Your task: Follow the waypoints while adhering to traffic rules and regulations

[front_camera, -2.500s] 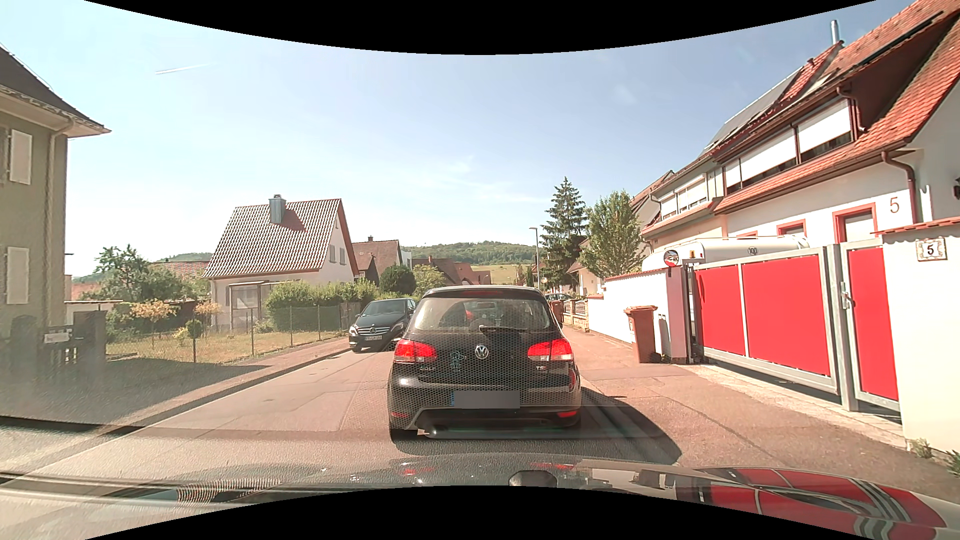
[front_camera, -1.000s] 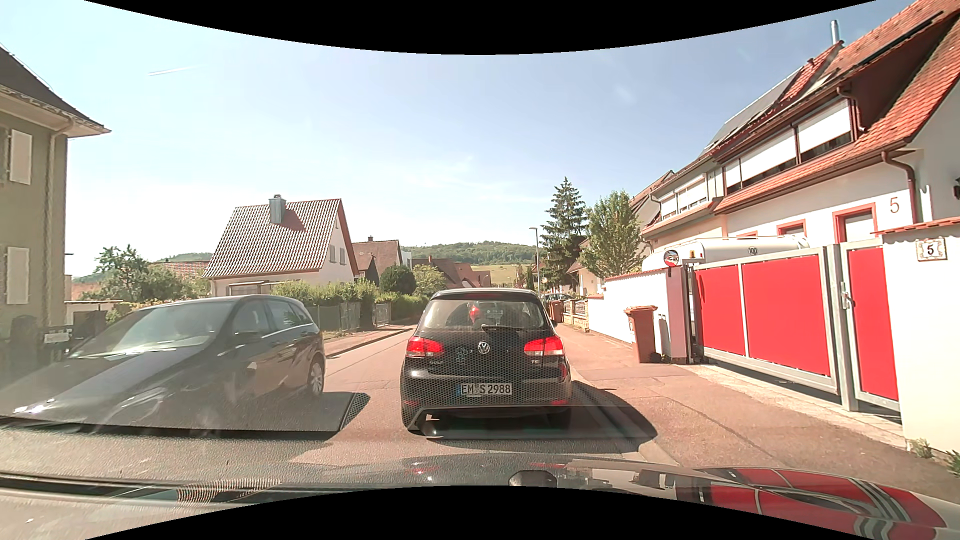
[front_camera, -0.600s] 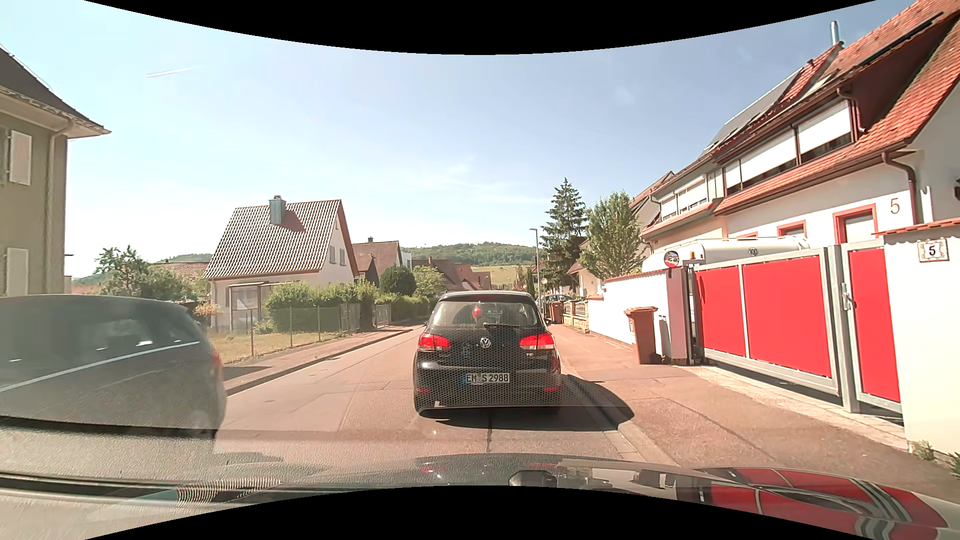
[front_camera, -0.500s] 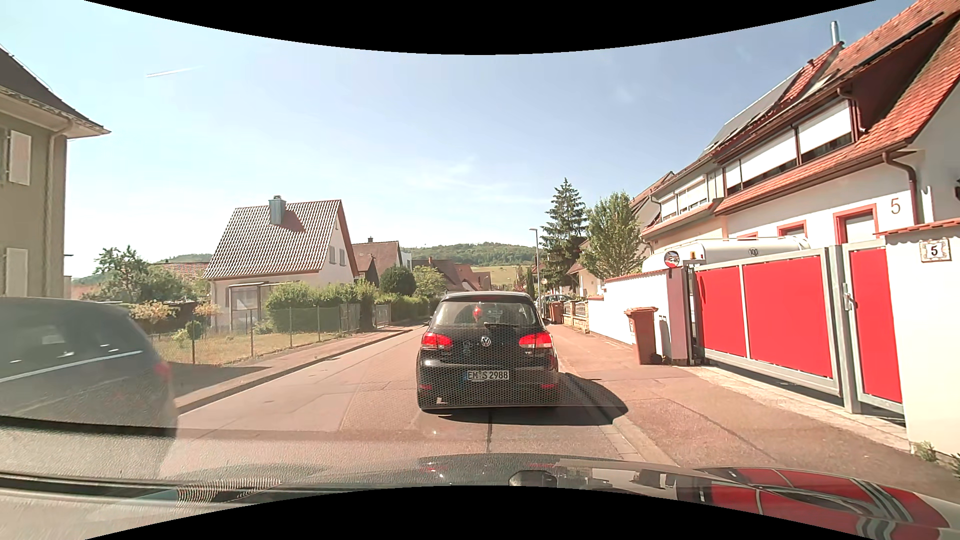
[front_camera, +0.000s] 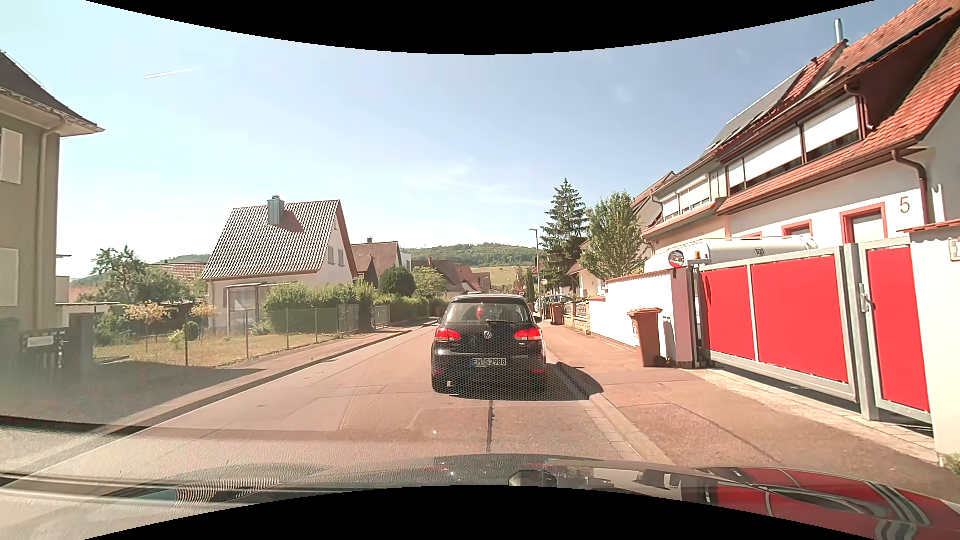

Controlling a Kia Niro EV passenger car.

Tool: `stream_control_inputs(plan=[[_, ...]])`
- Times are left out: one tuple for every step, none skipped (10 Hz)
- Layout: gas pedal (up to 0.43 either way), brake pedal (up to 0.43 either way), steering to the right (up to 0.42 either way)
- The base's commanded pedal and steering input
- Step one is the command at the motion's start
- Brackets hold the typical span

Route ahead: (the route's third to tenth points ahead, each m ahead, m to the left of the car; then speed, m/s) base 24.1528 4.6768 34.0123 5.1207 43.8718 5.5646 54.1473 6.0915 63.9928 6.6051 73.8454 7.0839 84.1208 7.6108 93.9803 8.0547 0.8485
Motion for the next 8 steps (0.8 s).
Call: stream_control_inputs(plan=[[0.248, 0.000, -0.001], [0.248, 0.000, 0.000], [0.260, 0.000, 0.001], [0.260, 0.000, 0.001], [0.268, 0.000, 0.001], [0.268, 0.000, 0.001], [0.268, 0.000, 0.001], [0.268, 0.000, 0.000]])
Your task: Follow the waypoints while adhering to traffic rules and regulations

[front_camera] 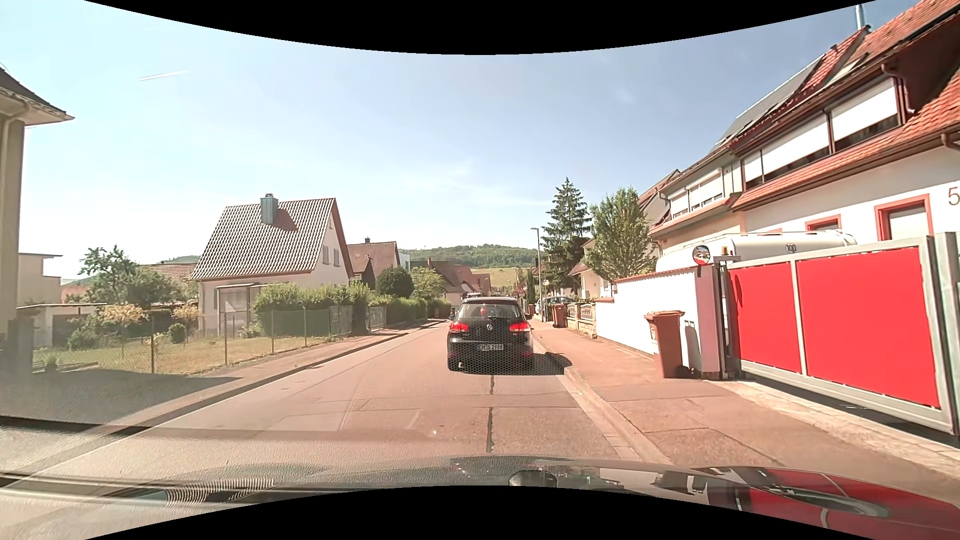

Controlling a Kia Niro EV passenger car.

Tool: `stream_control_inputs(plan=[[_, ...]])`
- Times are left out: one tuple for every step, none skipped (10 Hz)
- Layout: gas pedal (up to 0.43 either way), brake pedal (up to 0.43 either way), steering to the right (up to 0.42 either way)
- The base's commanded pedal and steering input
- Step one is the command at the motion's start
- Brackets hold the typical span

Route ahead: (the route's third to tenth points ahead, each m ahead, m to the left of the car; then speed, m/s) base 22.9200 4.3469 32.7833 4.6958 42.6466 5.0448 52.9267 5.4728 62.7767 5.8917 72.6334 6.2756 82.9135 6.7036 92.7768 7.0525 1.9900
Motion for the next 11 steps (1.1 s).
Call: stream_control_inputs(plan=[[0.268, 0.000, 0.001], [0.268, 0.000, 0.001], [0.268, 0.000, 0.001], [0.268, 0.000, 0.000], [0.268, 0.000, 0.001], [0.268, 0.000, 0.000], [0.268, 0.000, 0.000], [0.268, 0.000, 0.001], [0.268, 0.000, 0.001], [0.268, 0.000, 0.001], [0.260, 0.000, 0.001]])
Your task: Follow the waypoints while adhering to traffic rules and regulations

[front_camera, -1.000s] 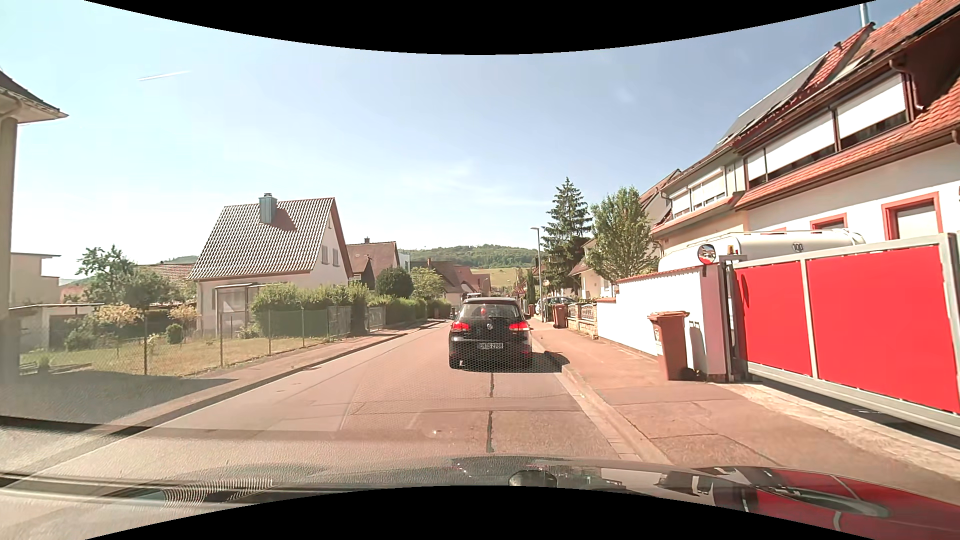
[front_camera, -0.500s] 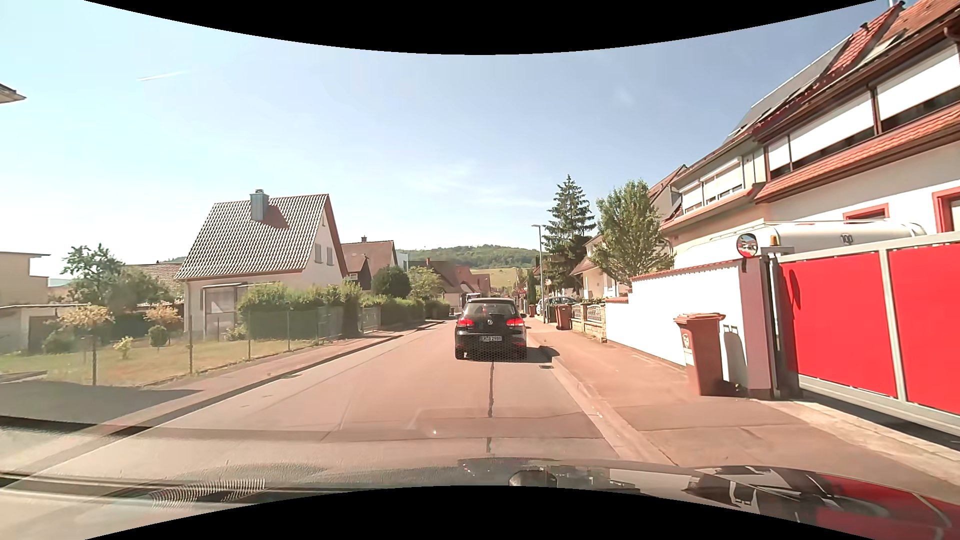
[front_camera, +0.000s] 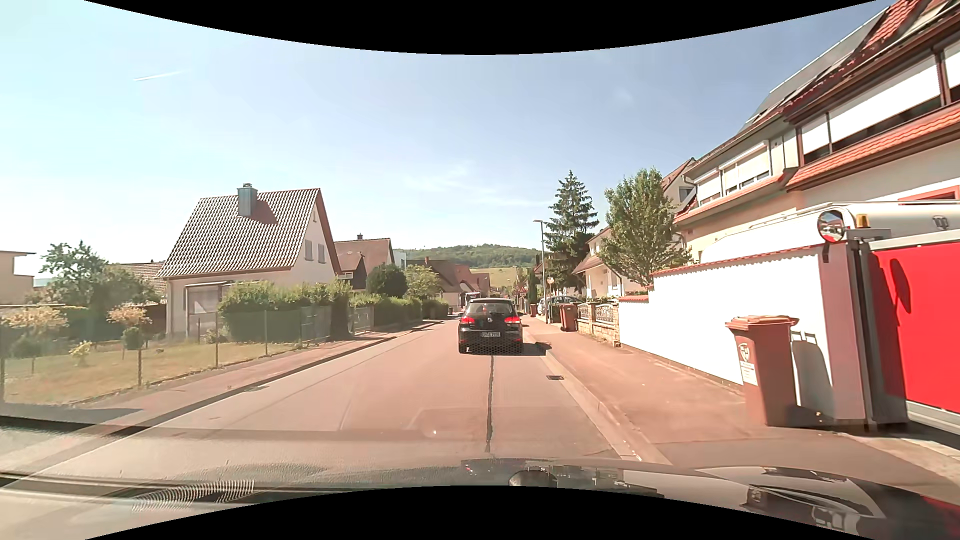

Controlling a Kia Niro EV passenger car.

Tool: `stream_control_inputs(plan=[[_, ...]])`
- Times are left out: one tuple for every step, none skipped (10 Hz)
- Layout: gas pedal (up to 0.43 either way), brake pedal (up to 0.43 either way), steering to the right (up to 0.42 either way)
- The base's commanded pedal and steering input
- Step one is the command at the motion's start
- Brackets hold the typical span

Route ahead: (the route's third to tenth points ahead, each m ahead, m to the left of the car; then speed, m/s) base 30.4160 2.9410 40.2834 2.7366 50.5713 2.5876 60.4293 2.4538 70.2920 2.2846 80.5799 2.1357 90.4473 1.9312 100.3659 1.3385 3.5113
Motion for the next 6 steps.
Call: stream_control_inputs(plan=[[0.260, 0.000, 0.001], [0.260, 0.000, 0.001], [0.260, 0.000, 0.001], [0.260, 0.000, 0.001], [0.248, 0.000, 0.000], [0.248, 0.000, 0.001]])
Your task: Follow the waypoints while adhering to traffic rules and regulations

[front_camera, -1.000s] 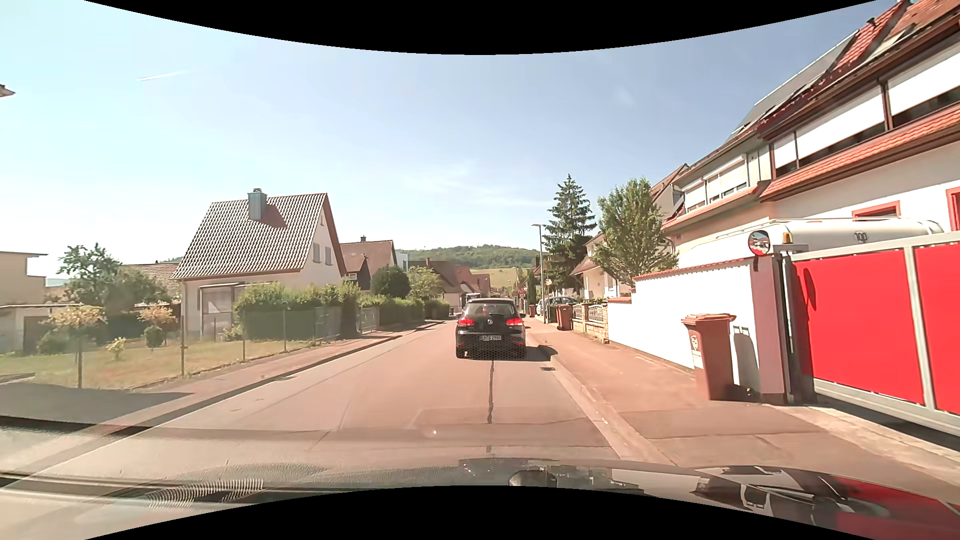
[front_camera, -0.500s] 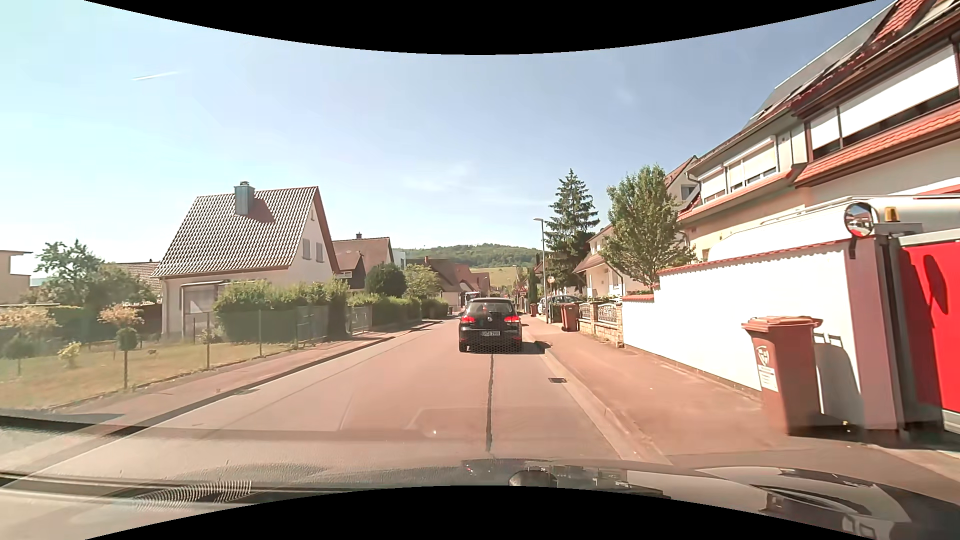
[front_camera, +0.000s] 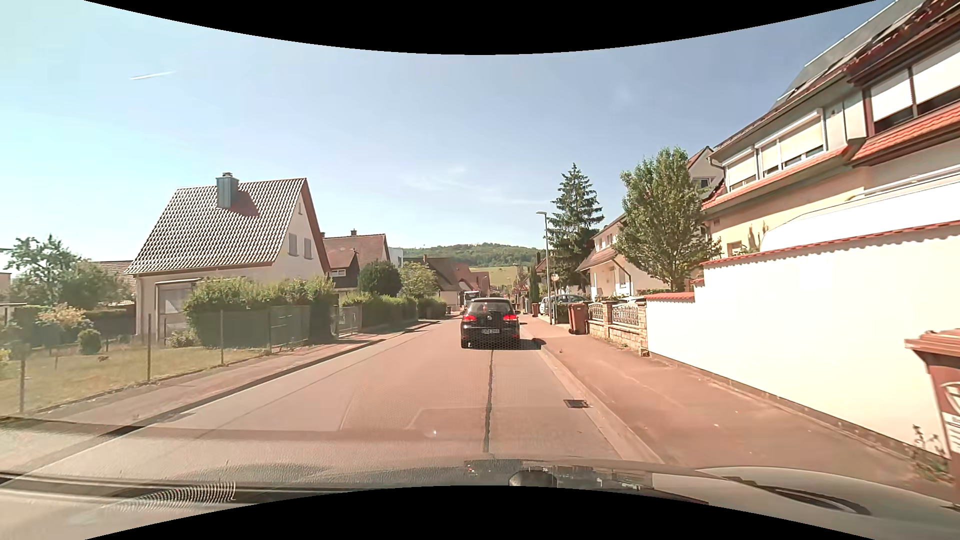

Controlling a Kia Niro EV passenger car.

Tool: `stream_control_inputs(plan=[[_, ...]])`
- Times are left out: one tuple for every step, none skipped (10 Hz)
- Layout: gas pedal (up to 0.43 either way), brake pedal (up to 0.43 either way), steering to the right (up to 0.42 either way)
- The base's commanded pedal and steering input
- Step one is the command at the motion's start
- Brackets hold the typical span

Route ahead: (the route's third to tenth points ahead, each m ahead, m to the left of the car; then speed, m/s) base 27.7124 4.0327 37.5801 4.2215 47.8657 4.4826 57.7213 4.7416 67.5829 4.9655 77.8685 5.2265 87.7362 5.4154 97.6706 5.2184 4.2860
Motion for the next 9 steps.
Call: stream_control_inputs(plan=[[0.248, 0.000, 0.001], [0.248, 0.000, 0.001], [0.220, 0.000, 0.001], [0.220, 0.000, 0.000], [0.220, 0.000, 0.000], [0.209, 0.000, 0.001], [0.209, 0.000, 0.001], [0.209, 0.000, 0.001], [0.209, 0.000, 0.000]])
